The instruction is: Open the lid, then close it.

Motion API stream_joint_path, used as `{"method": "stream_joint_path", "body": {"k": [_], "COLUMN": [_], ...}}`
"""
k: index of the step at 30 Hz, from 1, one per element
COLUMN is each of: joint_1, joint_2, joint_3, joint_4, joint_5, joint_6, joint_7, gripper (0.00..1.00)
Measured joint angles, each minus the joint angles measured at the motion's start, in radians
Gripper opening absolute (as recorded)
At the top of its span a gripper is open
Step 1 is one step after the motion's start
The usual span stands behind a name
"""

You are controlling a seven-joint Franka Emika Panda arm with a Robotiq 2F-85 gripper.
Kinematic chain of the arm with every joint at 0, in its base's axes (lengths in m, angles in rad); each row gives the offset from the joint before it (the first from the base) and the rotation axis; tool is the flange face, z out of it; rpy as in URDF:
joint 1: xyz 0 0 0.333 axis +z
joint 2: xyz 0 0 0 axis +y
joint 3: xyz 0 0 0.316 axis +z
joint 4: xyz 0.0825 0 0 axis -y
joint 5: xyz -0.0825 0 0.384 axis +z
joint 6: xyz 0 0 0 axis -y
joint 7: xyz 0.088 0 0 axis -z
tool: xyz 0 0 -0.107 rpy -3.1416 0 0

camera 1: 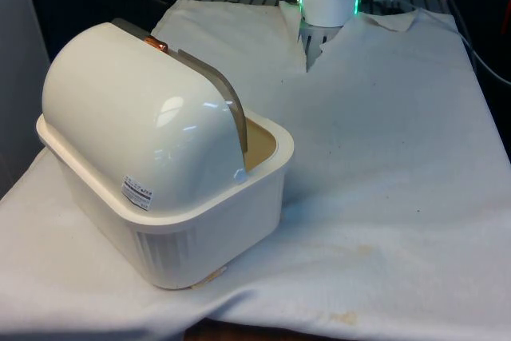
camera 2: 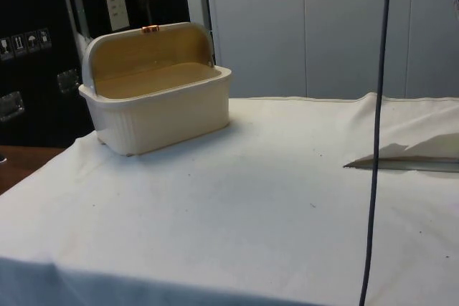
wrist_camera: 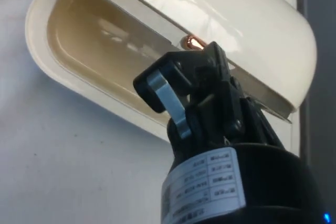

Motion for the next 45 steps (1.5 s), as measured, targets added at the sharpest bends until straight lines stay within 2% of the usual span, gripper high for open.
{"method": "stream_joint_path", "body": {"k": [9,11,16,27,45], "joint_1": [-0.006,-0.006,-0.013,-0.023,-0.024], "joint_2": [0.026,0.026,0.049,0.114,0.164], "joint_3": [-0.007,-0.007,-0.010,-0.032,-0.044], "joint_4": [0.031,0.031,0.055,0.156,0.213], "joint_5": [0.085,0.085,0.133,0.157,0.161], "joint_6": [-0.055,-0.055,-0.089,-0.144,-0.205], "joint_7": [-0.074,-0.074,-0.120,-0.168,-0.240], "gripper": [0.00,0.00,0.00,0.00,0.00]}}
